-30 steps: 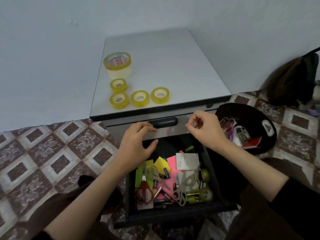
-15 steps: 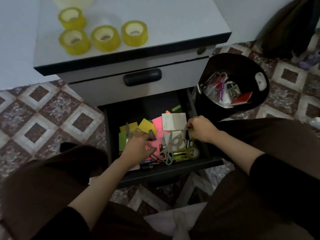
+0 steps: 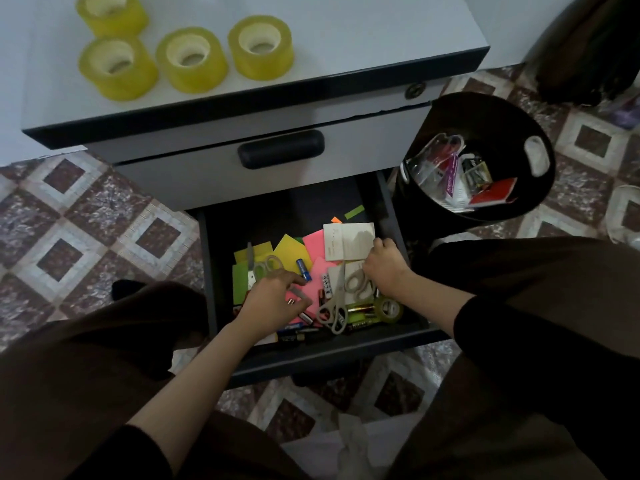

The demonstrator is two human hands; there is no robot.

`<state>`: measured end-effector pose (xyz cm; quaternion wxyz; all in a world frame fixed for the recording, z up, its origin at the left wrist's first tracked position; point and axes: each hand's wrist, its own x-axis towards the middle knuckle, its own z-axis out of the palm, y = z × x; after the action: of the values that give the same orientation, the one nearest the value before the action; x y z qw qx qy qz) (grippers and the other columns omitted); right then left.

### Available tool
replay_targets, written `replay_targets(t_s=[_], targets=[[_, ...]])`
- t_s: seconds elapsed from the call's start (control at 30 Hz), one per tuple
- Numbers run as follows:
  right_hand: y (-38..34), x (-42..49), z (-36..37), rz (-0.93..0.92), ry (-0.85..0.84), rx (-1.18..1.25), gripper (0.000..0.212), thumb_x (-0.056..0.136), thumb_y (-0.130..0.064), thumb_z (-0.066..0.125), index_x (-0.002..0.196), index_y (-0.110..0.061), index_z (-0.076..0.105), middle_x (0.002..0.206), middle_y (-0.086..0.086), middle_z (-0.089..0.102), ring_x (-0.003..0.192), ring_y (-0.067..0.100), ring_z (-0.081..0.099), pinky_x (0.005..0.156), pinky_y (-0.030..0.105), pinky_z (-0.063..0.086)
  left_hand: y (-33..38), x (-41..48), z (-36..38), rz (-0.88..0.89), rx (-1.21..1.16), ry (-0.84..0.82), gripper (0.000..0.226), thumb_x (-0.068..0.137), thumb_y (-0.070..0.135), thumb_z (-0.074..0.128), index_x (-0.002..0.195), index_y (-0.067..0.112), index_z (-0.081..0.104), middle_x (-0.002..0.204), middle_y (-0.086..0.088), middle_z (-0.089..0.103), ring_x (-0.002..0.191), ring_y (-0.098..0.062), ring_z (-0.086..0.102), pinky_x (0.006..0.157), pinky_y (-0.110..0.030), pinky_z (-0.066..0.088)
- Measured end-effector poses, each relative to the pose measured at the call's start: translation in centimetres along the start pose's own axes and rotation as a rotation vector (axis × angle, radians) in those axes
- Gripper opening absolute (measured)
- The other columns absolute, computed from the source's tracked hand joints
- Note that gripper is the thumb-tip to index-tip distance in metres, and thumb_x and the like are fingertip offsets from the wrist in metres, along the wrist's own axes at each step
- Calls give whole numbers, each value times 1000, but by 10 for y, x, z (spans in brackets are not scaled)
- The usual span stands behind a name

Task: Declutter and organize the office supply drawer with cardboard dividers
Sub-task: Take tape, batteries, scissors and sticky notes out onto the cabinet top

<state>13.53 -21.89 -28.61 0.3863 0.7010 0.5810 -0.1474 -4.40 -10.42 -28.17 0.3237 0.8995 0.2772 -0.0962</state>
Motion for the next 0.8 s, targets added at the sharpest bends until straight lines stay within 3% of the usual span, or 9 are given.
replay_targets(t_s=[0.17, 0.3, 0.4, 0.5, 0.67, 0.8], targets=[[2, -1, 0, -11, 37, 74, 30, 92, -14, 49, 121, -9, 55, 124, 12, 51, 115, 28, 43, 93, 35, 37, -6, -8, 2, -50, -13, -32, 36, 82, 32, 68, 113, 15, 63, 118, -2, 60, 98, -16, 56, 85, -30, 47], [19, -14, -14, -1, 134, 465, 37, 86, -22, 58, 119, -6, 54, 124, 13, 48, 114, 27, 46, 88, 34, 44, 5, -7, 11, -44, -21, -66, 35, 83, 31, 67, 113, 13, 61, 118, -2, 59, 100, -15, 57, 80, -23, 44], [40, -28, -23, 17, 173, 836, 58, 76, -35, 73, 125, -10, 54, 126, 10, 47, 115, 26, 50, 95, 34, 45, 24, -1, 25, -41, -43, -111, 39, 86, 32, 63, 119, 12, 57, 116, -5, 61, 97, -17, 60, 78, -25, 48], [59, -38, -23, 78, 245, 1118, 63, 68, -29, 81, 124, -13, 56, 122, 6, 51, 112, 22, 52, 94, 30, 44, 44, 6, 41, 6, -23, -154, 42, 88, 31, 60, 126, 12, 53, 118, -6, 61, 100, -19, 59, 77, -23, 43], [81, -49, -8, 184, 319, 1412, 49, 66, -19, 80, 111, -14, 62, 103, 1, 61, 95, 17, 59, 85, 30, 49, 72, 21, 61, 76, 33, -201, 51, 89, 30, 59, 134, 12, 46, 127, -9, 54, 110, -24, 54, 88, -30, 44], [91, -53, 9, 245, 349, 1537, 47, 68, -16, 80, 111, -11, 61, 101, -1, 58, 68, 3, 49, 70, 21, 40, 83, 31, 71, 121, 110, -253, 51, 90, 26, 55, 138, 13, 41, 131, -12, 46, 117, -30, 49, 91, -34, 43]])
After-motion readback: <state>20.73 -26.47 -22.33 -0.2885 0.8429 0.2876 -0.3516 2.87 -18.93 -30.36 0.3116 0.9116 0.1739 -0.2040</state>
